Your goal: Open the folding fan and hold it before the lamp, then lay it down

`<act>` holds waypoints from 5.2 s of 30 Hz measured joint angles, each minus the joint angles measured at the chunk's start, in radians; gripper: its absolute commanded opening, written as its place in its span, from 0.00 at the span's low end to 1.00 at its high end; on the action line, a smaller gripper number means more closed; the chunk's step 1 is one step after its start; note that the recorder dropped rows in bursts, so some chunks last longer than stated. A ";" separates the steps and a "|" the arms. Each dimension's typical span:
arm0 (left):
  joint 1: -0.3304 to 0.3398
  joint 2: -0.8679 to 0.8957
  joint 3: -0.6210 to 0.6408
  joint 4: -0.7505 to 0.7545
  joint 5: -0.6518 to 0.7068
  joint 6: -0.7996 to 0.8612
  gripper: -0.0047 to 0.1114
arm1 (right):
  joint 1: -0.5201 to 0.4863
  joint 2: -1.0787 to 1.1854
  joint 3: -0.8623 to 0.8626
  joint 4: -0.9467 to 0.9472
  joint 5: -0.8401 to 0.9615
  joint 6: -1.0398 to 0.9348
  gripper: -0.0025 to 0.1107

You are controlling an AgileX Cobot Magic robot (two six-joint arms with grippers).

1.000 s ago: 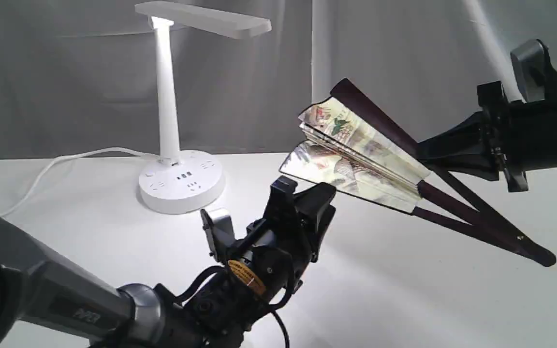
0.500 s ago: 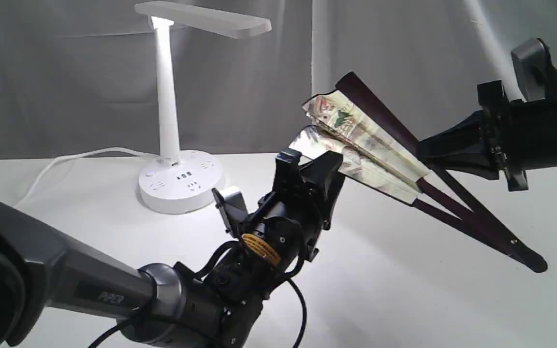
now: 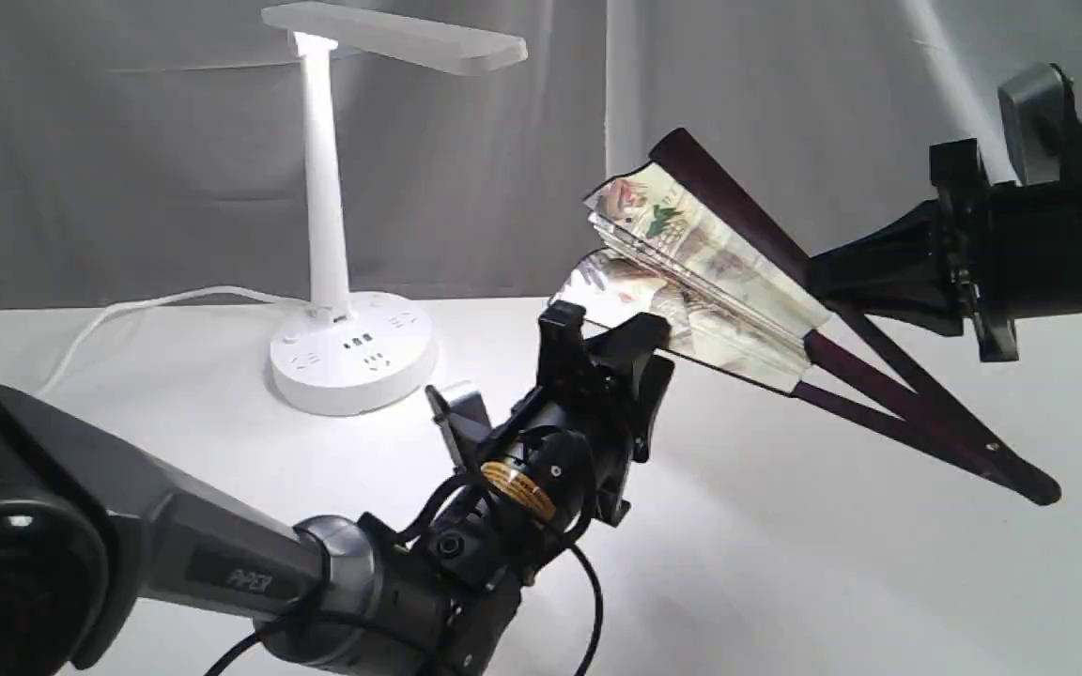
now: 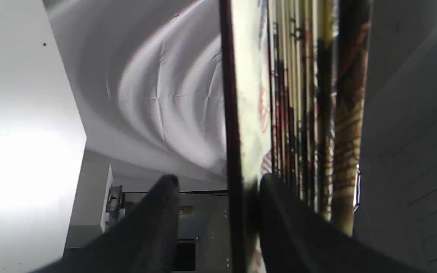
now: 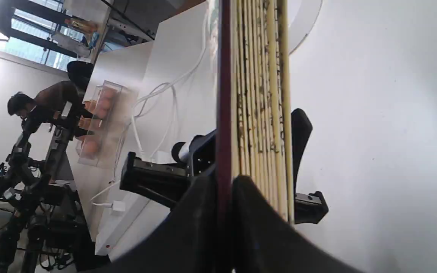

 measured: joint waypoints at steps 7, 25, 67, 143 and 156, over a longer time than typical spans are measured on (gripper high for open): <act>0.000 0.011 -0.042 -0.024 -0.041 -0.019 0.34 | 0.015 0.000 0.000 -0.028 0.000 0.000 0.02; 0.002 0.011 -0.055 -0.038 -0.050 -0.021 0.04 | 0.019 0.000 0.000 -0.028 0.000 0.006 0.06; 0.027 0.011 -0.055 0.155 -0.048 -0.126 0.04 | 0.045 0.148 0.000 0.228 -0.039 0.004 0.42; -0.076 -0.381 0.535 -0.415 -0.020 0.164 0.04 | -0.177 0.148 0.000 0.276 -0.132 0.030 0.02; -0.225 -0.383 0.535 -0.738 -0.018 0.244 0.04 | -0.248 0.148 0.000 0.236 -0.066 0.034 0.02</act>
